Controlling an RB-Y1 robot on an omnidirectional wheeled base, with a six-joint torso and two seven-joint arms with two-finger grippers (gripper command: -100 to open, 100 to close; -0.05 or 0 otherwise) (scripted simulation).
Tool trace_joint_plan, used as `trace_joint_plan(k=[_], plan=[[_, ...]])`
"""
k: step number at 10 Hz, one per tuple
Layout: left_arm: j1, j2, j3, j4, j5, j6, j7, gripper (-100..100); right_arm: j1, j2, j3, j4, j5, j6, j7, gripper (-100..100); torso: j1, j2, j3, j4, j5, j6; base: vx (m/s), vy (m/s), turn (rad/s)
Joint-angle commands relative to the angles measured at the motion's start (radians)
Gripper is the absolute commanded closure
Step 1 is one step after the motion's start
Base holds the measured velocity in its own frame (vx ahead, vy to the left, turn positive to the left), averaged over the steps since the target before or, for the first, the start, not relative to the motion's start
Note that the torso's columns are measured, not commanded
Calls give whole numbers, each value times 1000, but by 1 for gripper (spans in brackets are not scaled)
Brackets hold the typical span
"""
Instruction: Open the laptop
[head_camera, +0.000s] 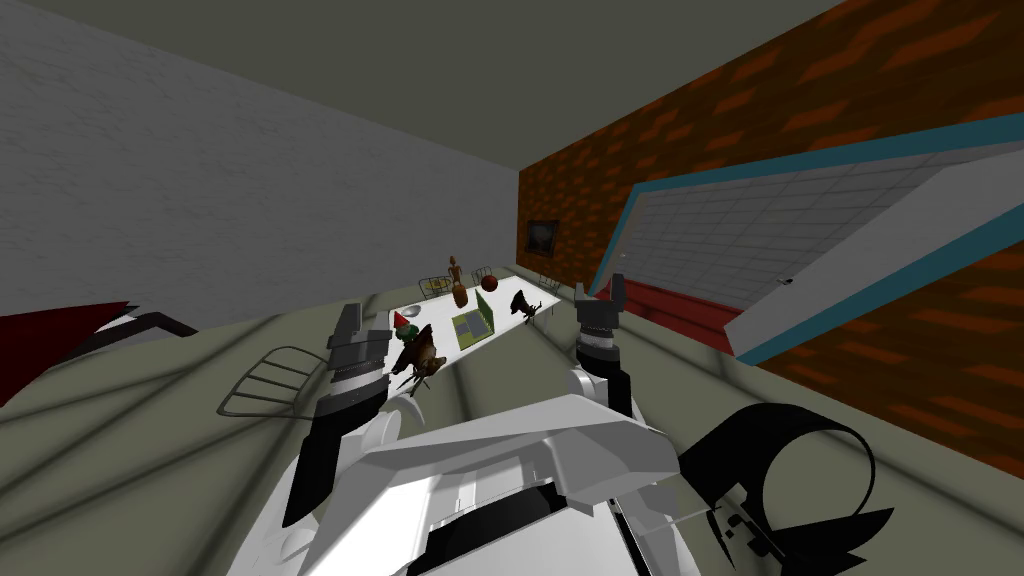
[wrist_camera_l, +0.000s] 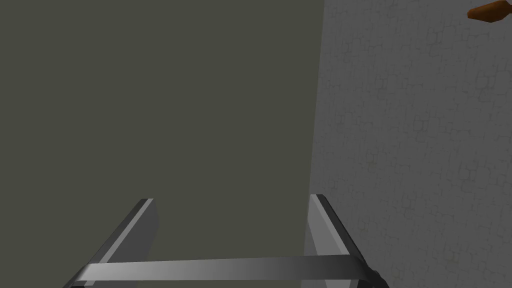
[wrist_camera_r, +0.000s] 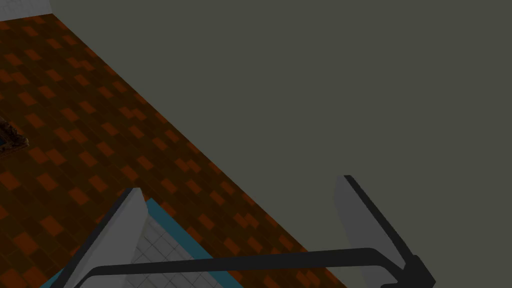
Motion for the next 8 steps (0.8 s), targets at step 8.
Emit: trace_joint_plan(k=[8], plan=[[0,0,0,0,0,0,0,0,0,0,0,0,0,0,0,0,0,544,-1087,544,0,0,0,0,0]])
